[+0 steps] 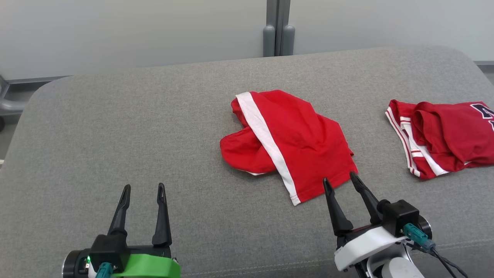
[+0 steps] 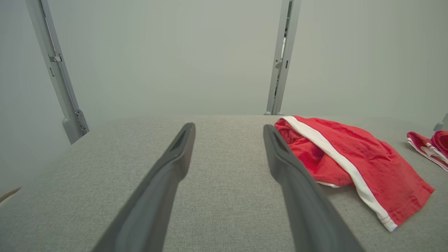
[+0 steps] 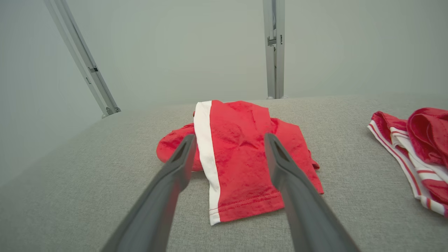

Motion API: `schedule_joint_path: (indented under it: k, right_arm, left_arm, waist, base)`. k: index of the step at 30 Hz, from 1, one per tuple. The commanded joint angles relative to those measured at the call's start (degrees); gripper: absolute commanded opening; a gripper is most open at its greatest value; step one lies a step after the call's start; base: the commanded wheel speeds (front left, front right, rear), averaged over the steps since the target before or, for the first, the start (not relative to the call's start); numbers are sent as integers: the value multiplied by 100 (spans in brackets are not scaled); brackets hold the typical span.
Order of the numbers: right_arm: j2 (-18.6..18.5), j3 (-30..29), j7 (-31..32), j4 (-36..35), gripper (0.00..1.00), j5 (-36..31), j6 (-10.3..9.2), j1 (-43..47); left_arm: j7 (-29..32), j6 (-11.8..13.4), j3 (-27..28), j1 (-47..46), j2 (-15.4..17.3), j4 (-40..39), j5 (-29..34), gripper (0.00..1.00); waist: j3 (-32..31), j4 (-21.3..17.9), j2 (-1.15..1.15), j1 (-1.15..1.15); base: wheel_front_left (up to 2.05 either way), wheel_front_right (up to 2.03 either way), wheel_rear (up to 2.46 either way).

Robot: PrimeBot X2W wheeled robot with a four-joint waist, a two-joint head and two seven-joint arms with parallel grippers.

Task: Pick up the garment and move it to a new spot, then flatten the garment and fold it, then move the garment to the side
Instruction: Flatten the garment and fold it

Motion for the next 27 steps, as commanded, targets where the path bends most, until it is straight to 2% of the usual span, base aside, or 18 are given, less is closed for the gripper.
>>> schedule_joint_path:
  k: [1,5,13,20,25,26,27]
  right_arm:
    - [-7,14,3,57,100,-1,-7,-24]
    - [-73,150,3,607,100,-3,-7,-175]
    - [-76,684,3,2485,100,117,-8,-1285]
    - [-24,588,2,4001,100,65,-8,-2135]
    - [-10,678,3,4899,100,166,-8,-2435]
    - [-8,717,6,5024,58,224,-8,-2463]
    - [-7,758,10,5115,28,256,-7,-2475]
  left_arm:
    - [-15,-33,30,-1,-6,13,43,100]
    - [-15,-80,37,-33,-31,27,59,100]
    - [-15,-209,-112,-254,-53,96,114,100]
    - [-15,-188,-304,-414,-61,148,13,100]
    - [-15,-127,-378,-420,-61,170,-42,100]
    - [-15,-124,-382,-420,-62,170,-50,100]
    - [-15,-112,-377,-414,-61,168,-54,100]
  waist:
    - [1,6,0,0]
    - [27,37,0,0]
    - [219,329,0,0]
    - [370,744,0,0]
    - [404,878,0,0]
    - [403,885,0,0]
    - [398,880,0,0]
  base:
    - [0,0,0]
    - [0,0,0]
    - [0,0,0]
    - [0,0,0]
    - [0,0,0]
    - [0,0,0]
    - [0,0,0]
